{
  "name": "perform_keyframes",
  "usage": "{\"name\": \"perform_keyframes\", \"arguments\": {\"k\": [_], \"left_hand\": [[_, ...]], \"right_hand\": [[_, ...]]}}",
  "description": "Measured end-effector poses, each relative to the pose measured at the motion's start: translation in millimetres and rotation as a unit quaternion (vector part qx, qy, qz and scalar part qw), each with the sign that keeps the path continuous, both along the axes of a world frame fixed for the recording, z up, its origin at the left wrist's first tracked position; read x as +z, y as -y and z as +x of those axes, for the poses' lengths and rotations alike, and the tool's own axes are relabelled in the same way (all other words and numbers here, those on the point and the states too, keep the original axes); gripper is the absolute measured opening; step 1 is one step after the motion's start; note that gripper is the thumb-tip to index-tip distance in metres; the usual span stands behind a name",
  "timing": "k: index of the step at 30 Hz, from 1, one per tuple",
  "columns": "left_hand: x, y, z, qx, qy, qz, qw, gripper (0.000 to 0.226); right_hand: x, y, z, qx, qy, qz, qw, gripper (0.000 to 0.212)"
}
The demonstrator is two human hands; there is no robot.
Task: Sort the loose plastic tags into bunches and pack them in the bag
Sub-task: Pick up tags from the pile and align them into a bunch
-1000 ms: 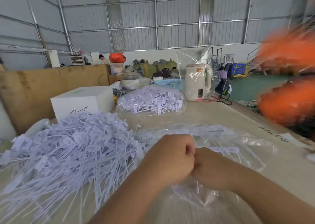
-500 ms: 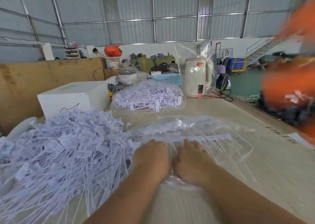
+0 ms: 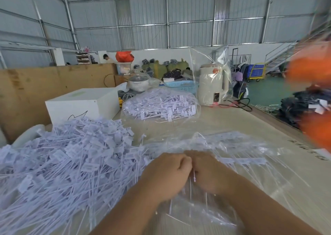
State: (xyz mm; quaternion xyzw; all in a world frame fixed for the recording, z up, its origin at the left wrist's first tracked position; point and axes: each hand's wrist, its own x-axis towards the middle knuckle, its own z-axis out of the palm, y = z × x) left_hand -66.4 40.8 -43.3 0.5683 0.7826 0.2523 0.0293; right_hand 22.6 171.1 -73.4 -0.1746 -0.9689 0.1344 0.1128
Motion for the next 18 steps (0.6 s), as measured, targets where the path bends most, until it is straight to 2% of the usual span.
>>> {"name": "perform_keyframes", "arguments": {"k": [3, 4, 7, 9, 12, 15, 18], "left_hand": [[-2, 0, -11, 0.078, -0.081, -0.042, 0.993, 0.013], [-3, 0, -14, 0.107, -0.091, -0.055, 0.989, 0.013], [-5, -2, -21, 0.173, -0.112, -0.099, 0.974, 0.031], [-5, -3, -23, 0.198, -0.146, -0.135, 0.96, 0.048], [-5, -5, -23, 0.198, -0.189, -0.175, 0.946, 0.054], [-10, -8, -22, 0.181, -0.216, -0.175, 0.943, 0.051], [-14, -8, -23, 0.169, -0.211, -0.147, 0.951, 0.051]], "right_hand": [[0, -3, 0, -0.03, 0.009, 0.048, 0.998, 0.046], [1, -4, 0, -0.042, 0.02, 0.061, 0.997, 0.051], [6, -4, 1, -0.081, 0.085, 0.081, 0.99, 0.07], [11, -2, 4, -0.092, 0.12, 0.105, 0.983, 0.075], [16, 2, 7, -0.092, 0.125, 0.105, 0.982, 0.073], [18, 10, 3, -0.038, 0.049, 0.101, 0.993, 0.073], [16, 21, -2, 0.007, 0.006, 0.047, 0.999, 0.051]]}}
